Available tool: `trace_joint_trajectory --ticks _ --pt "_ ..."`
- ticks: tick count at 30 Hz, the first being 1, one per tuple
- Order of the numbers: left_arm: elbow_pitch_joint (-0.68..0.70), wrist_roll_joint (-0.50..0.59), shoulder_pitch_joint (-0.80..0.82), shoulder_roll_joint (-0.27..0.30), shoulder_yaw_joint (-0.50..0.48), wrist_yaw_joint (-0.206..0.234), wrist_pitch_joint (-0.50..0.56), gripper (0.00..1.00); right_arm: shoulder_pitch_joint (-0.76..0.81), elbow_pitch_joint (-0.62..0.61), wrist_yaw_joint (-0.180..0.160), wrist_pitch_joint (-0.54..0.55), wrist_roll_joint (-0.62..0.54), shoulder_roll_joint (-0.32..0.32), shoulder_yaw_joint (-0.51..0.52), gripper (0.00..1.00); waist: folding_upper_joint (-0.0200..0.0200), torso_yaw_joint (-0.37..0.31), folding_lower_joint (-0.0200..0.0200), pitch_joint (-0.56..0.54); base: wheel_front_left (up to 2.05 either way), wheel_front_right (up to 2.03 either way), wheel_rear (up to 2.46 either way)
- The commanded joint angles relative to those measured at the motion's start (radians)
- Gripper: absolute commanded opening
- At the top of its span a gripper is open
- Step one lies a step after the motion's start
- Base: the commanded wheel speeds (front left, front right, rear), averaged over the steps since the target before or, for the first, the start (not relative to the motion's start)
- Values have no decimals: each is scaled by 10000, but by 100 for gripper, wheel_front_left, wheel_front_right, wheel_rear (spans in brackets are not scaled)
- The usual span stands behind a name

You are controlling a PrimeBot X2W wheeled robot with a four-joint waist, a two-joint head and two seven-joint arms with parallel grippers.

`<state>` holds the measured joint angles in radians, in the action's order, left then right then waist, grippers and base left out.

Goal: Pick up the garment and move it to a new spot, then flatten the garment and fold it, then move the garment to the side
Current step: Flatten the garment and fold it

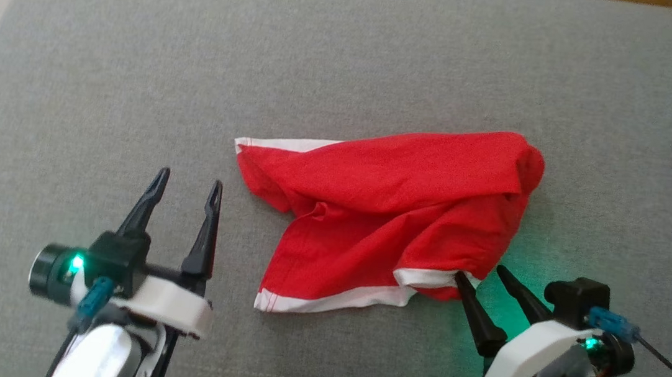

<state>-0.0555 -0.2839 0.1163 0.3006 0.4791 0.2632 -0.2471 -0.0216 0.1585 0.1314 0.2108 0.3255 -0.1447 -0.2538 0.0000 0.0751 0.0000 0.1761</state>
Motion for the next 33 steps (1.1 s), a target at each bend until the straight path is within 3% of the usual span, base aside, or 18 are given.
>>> trace_joint_trajectory --ticks 1,4,5,6,7,16,24,29,30,31,32,33 --pt "262 100 616 53 -316 -4 -95 100 -432 -187 -7 -188 153 -164 -304 100 0 115 0 208 0 0 0" --pt "171 95 705 -13 -299 -57 -110 100 -668 31 -7 -289 423 -298 -604 100 0 147 0 329 0 0 0" --pt "141 94 720 -29 -294 -74 -115 100 -722 83 -7 -299 544 -343 -717 96 0 151 0 354 0 0 0" --pt "111 95 734 -42 -287 -93 -119 100 -773 111 -7 -340 636 -397 -804 41 0 154 0 373 0 0 0" --pt "83 95 745 -55 -283 -108 -122 100 -820 101 -7 -415 737 -447 -898 0 0 152 0 387 0 0 0" --pt "-25 91 788 -141 -341 -153 -139 100 -889 -255 -7 -867 1180 -868 -978 0 0 10 0 326 0 0 0" --pt "37 153 802 -177 -418 -192 -145 100 -346 -645 -7 -265 1108 -1606 477 0 0 -347 0 355 0 0 0" --pt "45 214 835 -215 -440 -243 -145 100 -79 -454 -7 195 1198 -1737 1035 0 0 -503 0 450 0 0 0" --pt "41 225 830 -219 -451 -250 -146 100 -48 -395 -7 269 1228 -1697 1101 18 0 -541 0 446 0 0 0" --pt "40 234 816 -222 -466 -251 -146 100 -28 -380 -7 280 1243 -1643 1182 82 0 -581 0 451 0 0 0" --pt "41 248 804 -230 -477 -249 -146 100 -5 -403 -7 215 1185 -1602 1297 100 0 -609 0 449 0 0 0" --pt "42 261 790 -237 -487 -246 -146 100 43 -446 -7 130 1136 -1535 1439 100 0 -637 0 441 0 0 0"
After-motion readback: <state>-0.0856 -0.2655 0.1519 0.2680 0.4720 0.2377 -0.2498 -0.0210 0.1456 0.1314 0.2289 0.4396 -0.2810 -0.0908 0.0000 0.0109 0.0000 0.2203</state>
